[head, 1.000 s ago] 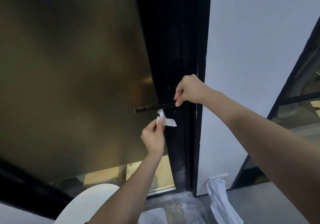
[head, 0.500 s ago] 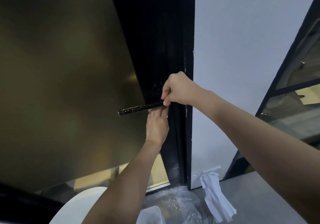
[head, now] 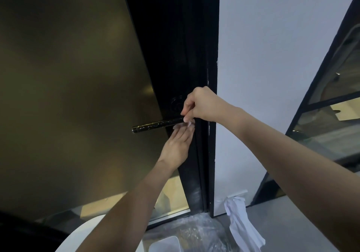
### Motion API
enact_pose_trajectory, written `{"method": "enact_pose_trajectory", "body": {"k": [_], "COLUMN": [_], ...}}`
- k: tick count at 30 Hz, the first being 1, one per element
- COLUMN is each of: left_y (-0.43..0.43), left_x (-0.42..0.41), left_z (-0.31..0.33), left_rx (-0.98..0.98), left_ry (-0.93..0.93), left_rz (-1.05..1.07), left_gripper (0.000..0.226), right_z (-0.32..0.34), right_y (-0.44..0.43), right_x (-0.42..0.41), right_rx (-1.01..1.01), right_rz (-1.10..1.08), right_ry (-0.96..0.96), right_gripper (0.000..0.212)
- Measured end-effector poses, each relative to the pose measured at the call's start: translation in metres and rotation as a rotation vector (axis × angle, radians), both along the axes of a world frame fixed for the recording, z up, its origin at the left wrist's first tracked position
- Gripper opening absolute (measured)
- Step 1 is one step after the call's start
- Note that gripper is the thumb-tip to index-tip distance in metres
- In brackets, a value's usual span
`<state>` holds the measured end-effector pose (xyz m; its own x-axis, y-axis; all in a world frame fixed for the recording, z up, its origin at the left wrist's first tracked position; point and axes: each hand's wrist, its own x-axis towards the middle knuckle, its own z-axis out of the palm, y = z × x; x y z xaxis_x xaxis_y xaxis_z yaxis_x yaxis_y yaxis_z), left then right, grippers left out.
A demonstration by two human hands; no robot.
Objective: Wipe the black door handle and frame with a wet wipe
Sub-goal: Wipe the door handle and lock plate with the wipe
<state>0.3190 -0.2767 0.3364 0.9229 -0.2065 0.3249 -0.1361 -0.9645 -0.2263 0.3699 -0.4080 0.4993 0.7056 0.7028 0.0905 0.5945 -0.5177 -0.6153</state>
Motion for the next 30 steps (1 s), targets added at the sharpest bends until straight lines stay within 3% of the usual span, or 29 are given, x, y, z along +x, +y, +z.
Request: {"method": "enact_pose_trajectory", "body": {"k": [3,6,8,13,15,23,27,30], "left_y": [-0.002,0.004,0.011,0.017,0.012,-0.018,-0.015,-0.015], "left_x": [0.005,-0.001,-0.005,-0.006,-0.005,0.014,0.003,0.003], "left_z": [0.003,-0.004,-0.003,0.007,0.012,0.024,0.019,0.025], "left_rx": [0.221,0.553,0.629,0.267,0.081,-0.259,-0.602,-0.703], "left_ry": [0.031,0.22,0.248,0.001,-0.023,-0.105,-0.124,-0.165], "left_rz": [0.028,-0.009,-0.021,-0.037,0.021,0.137,0.193,0.246], "left_gripper": [0.056,0.054,0.055,0.056,0.061,0.054,0.056,0.057], "right_z": [-0.001,-0.002,-0.002,-0.003,-0.003,-0.001,-0.004,-0.003], "right_y": [0.0,0.0,-0.001,-0.001,-0.001,0.0,-0.002,-0.002], "right_x": [0.002,0.002,0.002,0.004,0.005,0.003,0.001,0.002], "right_rx": [0.018,0.022,0.025,0.042,0.036,0.039,0.063,0.068], "right_rz": [-0.008,-0.007,-0.012,-0.032,-0.038,-0.051,-0.06,-0.068], "right_ry": [0.012,0.032,0.041,0.064,0.072,0.089,0.095,0.111], "right_gripper": [0.022,0.022,0.023,0.023,0.024,0.025,0.024,0.024]}}
